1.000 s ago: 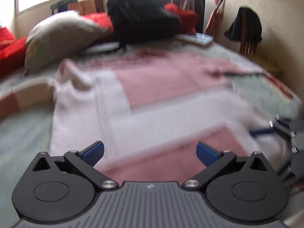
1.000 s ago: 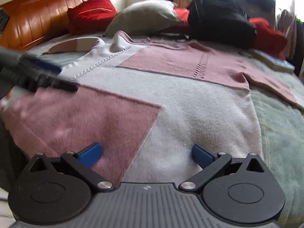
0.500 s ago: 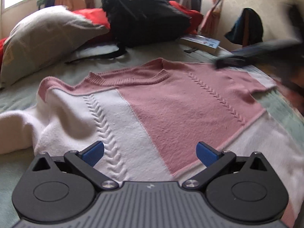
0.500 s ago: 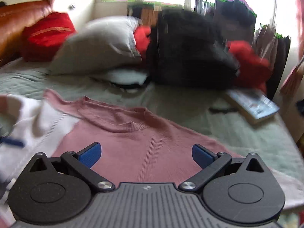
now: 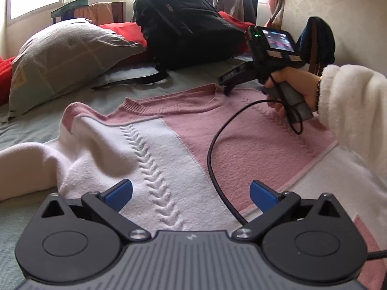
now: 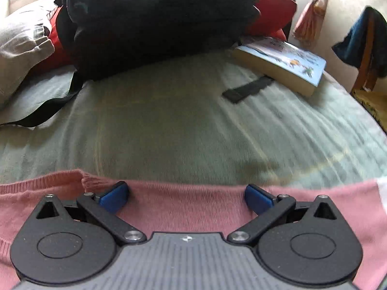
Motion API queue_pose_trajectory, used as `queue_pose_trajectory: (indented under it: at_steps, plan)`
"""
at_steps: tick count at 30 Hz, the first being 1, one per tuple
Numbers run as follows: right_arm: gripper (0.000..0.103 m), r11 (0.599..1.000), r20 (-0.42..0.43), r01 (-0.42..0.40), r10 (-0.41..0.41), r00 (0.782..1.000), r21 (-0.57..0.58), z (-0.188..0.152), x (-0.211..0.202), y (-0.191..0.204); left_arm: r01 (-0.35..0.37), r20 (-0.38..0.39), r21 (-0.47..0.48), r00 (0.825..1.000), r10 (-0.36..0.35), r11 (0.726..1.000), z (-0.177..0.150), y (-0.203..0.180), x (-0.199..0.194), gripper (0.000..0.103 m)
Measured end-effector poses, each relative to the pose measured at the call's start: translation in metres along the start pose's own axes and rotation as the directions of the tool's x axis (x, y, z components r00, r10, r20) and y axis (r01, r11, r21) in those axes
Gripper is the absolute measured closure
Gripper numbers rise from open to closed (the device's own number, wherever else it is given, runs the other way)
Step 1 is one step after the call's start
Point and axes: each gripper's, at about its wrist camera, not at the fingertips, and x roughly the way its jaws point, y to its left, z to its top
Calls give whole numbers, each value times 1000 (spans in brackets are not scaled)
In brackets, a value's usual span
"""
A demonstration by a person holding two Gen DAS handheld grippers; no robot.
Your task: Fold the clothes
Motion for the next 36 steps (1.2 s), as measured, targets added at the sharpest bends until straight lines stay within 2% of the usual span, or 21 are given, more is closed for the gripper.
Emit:
queue_pose_trajectory:
  at_steps: [4,6,8,11,14,17,20,22,24,27,31,33,36]
  plan:
    - [0,1000,39,-24,24,999,2,5,-30,-12,26,32,-23,999,-25,999,2,5,-8,1]
    - [0,1000,28,5,-4,1000,-19,2,-38,-13,40,44,-30,998,-39,999,3,6,-11,1]
    - [0,998,-4,45,-46,999,-48,-4,-37,-16,50,48,-28,998,-48,998,3,5,-11,1]
    - [0,998,-44,40,-42,998,-49,-10,-14,-20,50,46,-16,998,-49,999,2,2,-10,1]
    - [0,999,-15,35,-35,999,-4,-7,5,-25,34,44,-10,998,-34,999,2,1,-9,1]
    - [0,999,-24,34,-33,999,5,1,-3,-24,32,47,-11,998,-32,999,2,1,-10,1]
    - [0,995,0,-64,65,998,-72,-4,-30,-14,63,64,-17,996,-62,998,2,2,-15,1]
    - [0,980,-47,-164,160,986,-111,-12,-38,-2,96,79,-22,992,-94,995,3,2,-19,1]
    - [0,963,-96,-226,214,972,-148,-19,-38,12,125,91,-26,988,-122,992,3,3,-22,1]
    - [0,962,-64,-178,168,984,-206,-23,-26,33,141,91,-26,986,-139,990,3,1,-21,1]
    - [0,979,4,-120,122,992,-163,-7,-3,40,142,96,-33,986,-138,989,4,2,-20,1]
    - [0,980,23,-118,124,992,-162,-5,-7,39,145,99,-43,985,-140,988,4,4,-20,1]
    - [0,973,24,-135,142,990,-187,-14,-36,29,169,130,-45,978,-162,985,5,4,-27,1]
